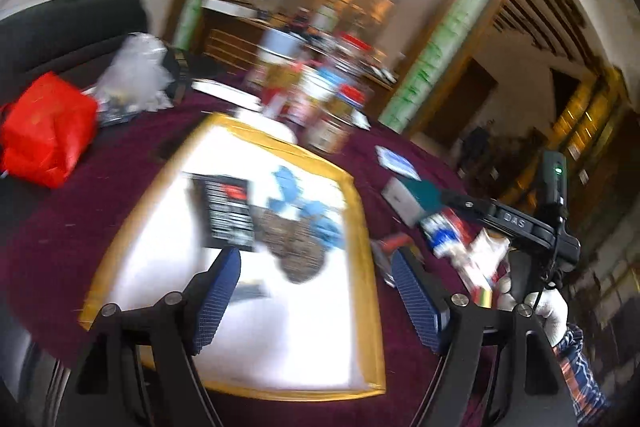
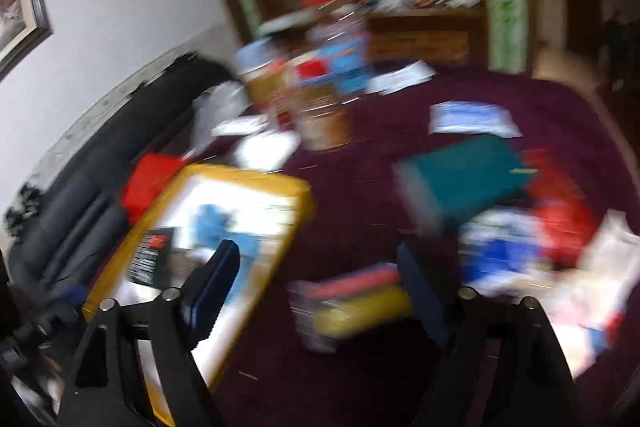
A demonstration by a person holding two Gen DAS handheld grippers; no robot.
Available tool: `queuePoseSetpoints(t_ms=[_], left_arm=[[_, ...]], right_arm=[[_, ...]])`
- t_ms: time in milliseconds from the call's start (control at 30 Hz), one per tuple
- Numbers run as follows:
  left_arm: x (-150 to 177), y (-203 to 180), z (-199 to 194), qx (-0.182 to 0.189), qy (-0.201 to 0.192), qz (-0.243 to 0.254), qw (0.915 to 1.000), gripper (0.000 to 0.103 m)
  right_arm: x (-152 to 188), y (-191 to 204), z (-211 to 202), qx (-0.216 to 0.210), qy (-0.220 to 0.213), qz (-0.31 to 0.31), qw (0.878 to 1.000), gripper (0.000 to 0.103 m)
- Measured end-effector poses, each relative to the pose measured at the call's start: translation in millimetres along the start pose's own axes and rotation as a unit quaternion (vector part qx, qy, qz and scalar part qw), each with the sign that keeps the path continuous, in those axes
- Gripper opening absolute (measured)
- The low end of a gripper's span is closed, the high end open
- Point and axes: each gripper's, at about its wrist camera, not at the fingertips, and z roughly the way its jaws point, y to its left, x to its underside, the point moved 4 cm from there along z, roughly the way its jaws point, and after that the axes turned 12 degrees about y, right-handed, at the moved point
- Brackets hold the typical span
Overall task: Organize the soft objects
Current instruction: 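Grasp the red-black-yellow striped pack with the left tool while the right tool grasps the green-striped pack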
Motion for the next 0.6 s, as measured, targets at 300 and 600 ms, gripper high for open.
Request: queuePoseSetpoints(t_ms=[300, 600], left_arm=[[8.6, -117.3, 88.8, -0.018, 0.095, 0.152, 0.9836, 0.081], [-10.0, -169.1, 210.8, -0.152, 0.178, 0.324, 0.9165, 0.081]], right_arm=[[70.5, -143.4, -26.1, 0.035, -0.039, 0.118, 0.992, 0.082], [90.8, -200.5, -39.1, -0.012, -0.079, 0.201, 0.976, 0.082]])
